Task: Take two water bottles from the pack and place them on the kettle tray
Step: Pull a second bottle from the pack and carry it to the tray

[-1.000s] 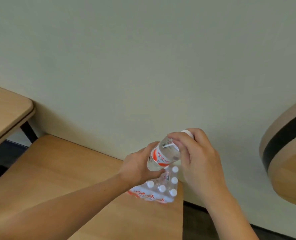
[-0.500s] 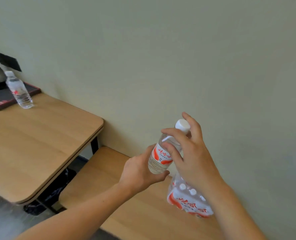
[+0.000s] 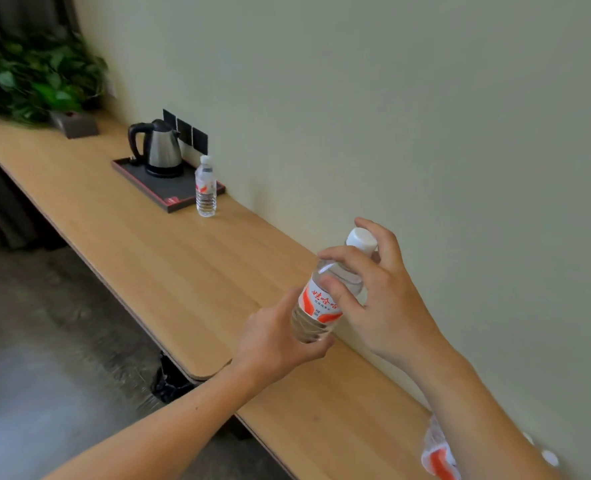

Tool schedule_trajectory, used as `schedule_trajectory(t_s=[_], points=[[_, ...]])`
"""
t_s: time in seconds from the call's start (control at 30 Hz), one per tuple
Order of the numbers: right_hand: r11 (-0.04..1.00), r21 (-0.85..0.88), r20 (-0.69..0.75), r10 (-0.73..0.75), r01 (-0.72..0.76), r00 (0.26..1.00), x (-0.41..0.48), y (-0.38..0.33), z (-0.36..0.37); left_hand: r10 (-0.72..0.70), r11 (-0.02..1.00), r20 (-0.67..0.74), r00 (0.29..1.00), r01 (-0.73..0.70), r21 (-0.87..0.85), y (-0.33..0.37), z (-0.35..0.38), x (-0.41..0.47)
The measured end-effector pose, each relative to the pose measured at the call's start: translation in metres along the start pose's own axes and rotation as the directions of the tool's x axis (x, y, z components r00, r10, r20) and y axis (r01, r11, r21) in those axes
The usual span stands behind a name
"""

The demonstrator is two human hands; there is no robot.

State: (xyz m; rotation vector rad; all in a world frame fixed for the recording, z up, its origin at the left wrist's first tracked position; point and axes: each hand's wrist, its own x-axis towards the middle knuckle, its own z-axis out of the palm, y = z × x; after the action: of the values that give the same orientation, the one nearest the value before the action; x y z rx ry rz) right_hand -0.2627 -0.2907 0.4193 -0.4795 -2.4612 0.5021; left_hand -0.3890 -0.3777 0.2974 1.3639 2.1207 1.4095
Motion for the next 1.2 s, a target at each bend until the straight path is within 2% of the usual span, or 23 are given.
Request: schedule_trajectory(t_s=[0.13, 0.33, 0.57, 0.73, 1.03, 1.2], points=[[0.998, -0.024, -0.025, -0.064, 0.063, 0.998, 0.069, -0.053, 0.074, -0.021, 0.999, -0.025, 0.999, 0.020, -0.033, -0.064, -0.086, 0.025], [0.996, -0.015, -0.046, -0.085, 0.084, 0.995, 0.166, -0.128, 0.170, -0.024, 1.000, -0.028, 0.999, 0.023, -0.015, -0.137, -0.215, 0.066], [0.996, 0.054, 0.009, -0.076, 0.076, 0.997, 0.261, -0.167, 0.245, -0.065, 0.998, -0.046, 0.997, 0.066, 0.022, -0.206, -0.306, 0.119], [0.991, 0.130, 0.023, -0.003, 0.000, 1.000, 0.327, -0.154, 0.313, -0.106, 0.994, -0.006, 0.994, 0.106, 0.009, -0.270, -0.335, 0.169], [0.959, 0.233, 0.072, 0.149, -0.162, 0.986, 0.451, -0.082, 0.436, -0.224, 0.973, 0.054, 0.973, 0.221, 0.069, -0.394, -0.360, 0.299], [0.938, 0.216, 0.122, 0.249, -0.271, 0.961, 0.514, -0.037, 0.474, -0.277, 0.961, 0.141, 0.950, 0.272, 0.059, -0.439, -0.353, 0.373]])
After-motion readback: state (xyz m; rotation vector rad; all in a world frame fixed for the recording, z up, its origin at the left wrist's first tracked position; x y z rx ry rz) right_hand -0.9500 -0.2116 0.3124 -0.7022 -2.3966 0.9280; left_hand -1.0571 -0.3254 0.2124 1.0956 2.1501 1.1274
